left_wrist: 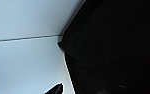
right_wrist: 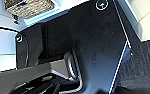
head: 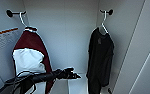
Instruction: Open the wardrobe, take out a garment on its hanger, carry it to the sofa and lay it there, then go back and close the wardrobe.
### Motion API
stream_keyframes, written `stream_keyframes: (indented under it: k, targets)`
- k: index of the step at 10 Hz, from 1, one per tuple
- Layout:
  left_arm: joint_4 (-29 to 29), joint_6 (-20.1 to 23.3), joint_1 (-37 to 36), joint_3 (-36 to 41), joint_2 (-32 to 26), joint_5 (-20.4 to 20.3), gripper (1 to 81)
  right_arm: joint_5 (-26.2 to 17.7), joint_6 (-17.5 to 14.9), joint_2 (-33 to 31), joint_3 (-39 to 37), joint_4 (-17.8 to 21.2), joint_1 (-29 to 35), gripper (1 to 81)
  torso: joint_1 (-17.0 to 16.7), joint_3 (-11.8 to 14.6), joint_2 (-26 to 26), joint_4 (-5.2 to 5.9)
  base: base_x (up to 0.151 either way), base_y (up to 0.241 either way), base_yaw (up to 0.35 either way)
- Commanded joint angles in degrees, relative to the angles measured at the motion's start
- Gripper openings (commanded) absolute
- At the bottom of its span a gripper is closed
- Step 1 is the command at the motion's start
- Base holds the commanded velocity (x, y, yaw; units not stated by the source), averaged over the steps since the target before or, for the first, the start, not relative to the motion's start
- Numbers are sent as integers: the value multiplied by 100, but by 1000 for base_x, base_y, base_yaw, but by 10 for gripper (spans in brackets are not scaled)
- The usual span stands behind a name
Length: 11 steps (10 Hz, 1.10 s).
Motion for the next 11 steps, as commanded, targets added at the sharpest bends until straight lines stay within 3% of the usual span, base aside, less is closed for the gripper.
stream_keyframes:
  k: [1, 5, 7, 11]
  targets:
    - [-60, -367, -1491, -13, 294, 359, 811, -286, 18, -22, 5, 16, 245, 811, 0, 0, 0, 0, 0, 0, 0]
    - [-200, -718, -2264, -373, 857, 482, 811, -277, 18, -13, -39, 16, 236, 811, 0, 0, 2, 0, 0, 0, 0]
    - [-209, -1428, -2642, -373, 945, 238, 811, -295, 18, 21, -48, 8, 236, 811, 0, 0, 2, 0, 0, 0, 0]
    - [-209, -2438, -3468, -452, 909, -122, 811, -339, 18, 65, -65, -1, 262, 811, 0, 0, 2, 0, 0, 0, 0]
